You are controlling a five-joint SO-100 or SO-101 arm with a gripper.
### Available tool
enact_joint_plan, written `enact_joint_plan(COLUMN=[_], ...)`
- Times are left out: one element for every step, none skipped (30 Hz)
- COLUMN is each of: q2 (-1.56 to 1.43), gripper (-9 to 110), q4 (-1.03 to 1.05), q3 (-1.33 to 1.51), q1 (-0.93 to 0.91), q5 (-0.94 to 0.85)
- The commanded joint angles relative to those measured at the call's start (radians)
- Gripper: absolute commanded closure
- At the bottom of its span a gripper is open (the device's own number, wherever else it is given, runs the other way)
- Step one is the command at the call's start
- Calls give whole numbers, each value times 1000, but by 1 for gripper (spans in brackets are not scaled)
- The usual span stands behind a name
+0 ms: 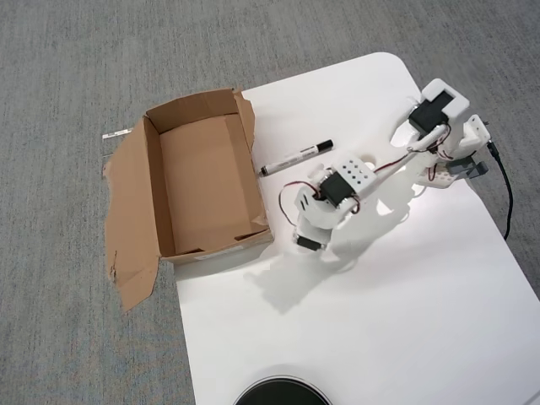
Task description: Grasp a pen and put it in the box.
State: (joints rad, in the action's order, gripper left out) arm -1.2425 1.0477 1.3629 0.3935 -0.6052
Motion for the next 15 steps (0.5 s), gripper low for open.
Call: enact_joint_plan(q2=[-81, -95, -112, -130, -149, -169, -190, -209, -225, -241, -253, -265, -275, -284, -293], gripper=[101, 101, 101, 101, 101, 101, 101, 101, 101, 101, 101, 101, 101, 101, 101], q4=[3, 3, 3, 3, 3, 3, 3, 3, 3, 3, 3, 3, 3, 3, 3], q3=[-36, -36, -36, -36, -36, -39, -45, -54, -65, -77, -90, -100, -110, -117, -122], q1=[-68, -91, -119, -145, -174, -202, -229, -258, -286, -315, -343, -374, -403, -432, -464], q5=[84, 99, 113, 122, 128, 131, 131, 131, 131, 131, 131, 131, 131, 131, 131])
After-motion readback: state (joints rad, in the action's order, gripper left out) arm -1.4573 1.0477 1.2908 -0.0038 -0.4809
